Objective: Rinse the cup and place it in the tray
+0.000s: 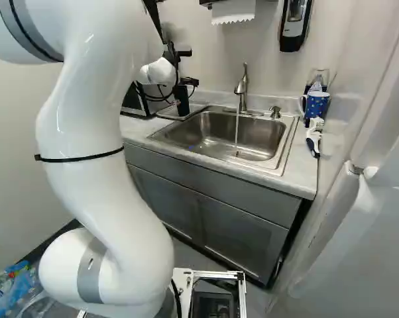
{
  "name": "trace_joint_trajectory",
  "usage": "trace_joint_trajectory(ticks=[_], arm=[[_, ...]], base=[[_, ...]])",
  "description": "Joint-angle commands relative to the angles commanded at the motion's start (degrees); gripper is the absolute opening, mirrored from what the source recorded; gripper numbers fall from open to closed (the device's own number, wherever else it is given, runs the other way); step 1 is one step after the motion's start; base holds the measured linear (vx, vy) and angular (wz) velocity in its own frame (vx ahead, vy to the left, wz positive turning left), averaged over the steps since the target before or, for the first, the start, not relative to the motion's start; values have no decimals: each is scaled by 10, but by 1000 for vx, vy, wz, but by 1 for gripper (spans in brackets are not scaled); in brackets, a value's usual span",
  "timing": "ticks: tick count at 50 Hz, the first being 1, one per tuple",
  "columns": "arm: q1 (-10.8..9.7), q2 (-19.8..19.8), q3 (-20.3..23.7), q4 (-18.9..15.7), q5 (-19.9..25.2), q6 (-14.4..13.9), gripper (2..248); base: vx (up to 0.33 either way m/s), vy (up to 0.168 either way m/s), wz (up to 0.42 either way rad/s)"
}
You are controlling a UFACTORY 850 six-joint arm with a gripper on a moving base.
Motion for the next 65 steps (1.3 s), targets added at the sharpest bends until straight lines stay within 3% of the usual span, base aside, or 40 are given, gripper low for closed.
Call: trace_joint_trajectory(ticks=[35, 65], arm=[[-11, 35, -2, 0, 0, 0, 247], [-45, 108, 42, -25, -7, 0, 247]], base=[[0, 0, 0], [0, 0, 0]])
